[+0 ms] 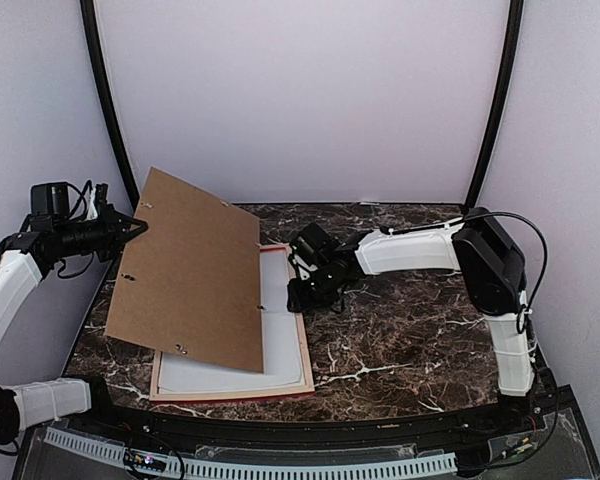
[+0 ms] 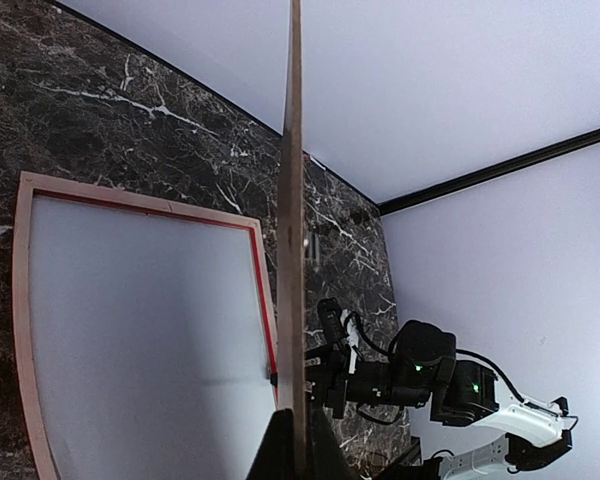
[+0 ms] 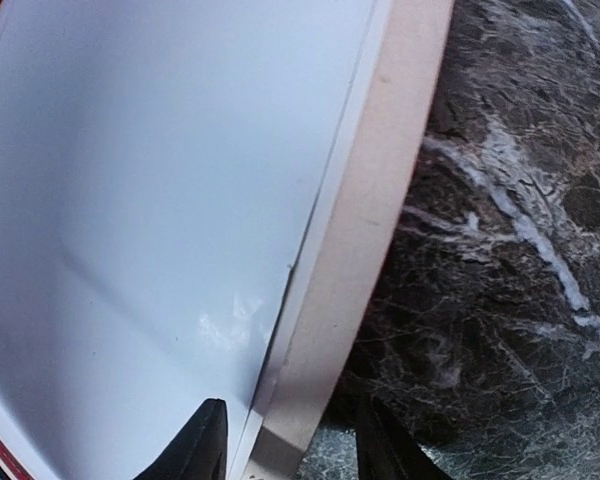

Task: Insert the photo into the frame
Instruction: Move the frame body to the center of the board.

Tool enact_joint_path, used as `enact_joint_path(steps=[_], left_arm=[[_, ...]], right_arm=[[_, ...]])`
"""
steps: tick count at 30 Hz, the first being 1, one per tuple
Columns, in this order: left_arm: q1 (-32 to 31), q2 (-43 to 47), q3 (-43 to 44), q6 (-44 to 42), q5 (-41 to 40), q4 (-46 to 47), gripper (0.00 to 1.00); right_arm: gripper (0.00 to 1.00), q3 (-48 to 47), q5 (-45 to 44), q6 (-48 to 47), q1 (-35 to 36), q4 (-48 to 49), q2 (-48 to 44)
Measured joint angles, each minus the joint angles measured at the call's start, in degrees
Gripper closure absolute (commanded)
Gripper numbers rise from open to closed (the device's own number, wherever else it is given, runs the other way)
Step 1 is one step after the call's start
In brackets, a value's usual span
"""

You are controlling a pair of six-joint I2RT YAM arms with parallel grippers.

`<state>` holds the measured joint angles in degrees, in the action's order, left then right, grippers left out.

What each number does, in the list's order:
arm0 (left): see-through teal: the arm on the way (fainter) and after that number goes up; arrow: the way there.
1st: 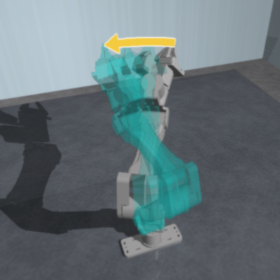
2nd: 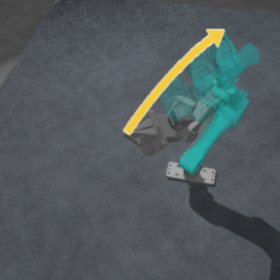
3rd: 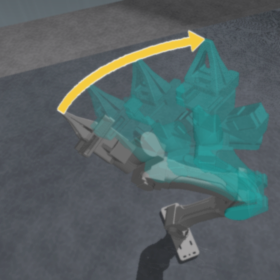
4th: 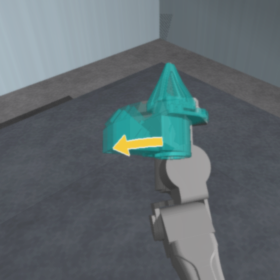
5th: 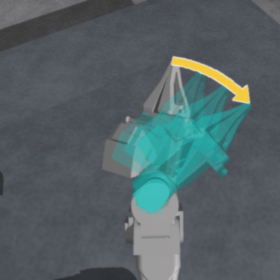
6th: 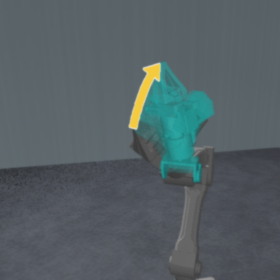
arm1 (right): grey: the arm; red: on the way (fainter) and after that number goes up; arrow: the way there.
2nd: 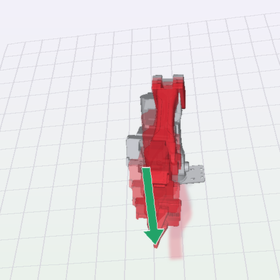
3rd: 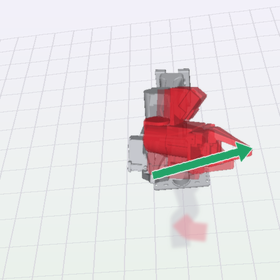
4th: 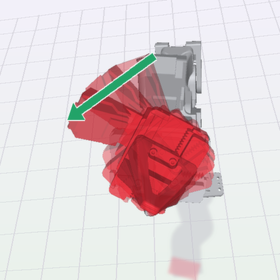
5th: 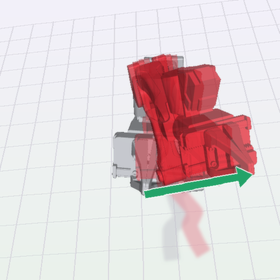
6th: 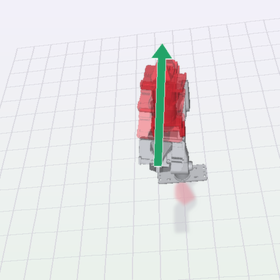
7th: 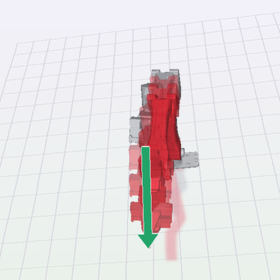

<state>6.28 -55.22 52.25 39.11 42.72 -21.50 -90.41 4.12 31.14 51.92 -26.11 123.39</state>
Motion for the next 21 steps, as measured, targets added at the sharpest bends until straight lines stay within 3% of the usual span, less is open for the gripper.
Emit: enact_joint_path(steps=[14,21], left_arm=[[0.1,0.0,-3.1,-0.3,0.9,2.1,1.00],[0.3,0.1,-5.1,1.8,1.9,5.0,1.00]], right_arm=[[0.79,0.5,-1.8,1.3,0.0,0.8,0.0],[0.88,7.7,-4.3,4.1,-0.8,4.8,-4.3]])
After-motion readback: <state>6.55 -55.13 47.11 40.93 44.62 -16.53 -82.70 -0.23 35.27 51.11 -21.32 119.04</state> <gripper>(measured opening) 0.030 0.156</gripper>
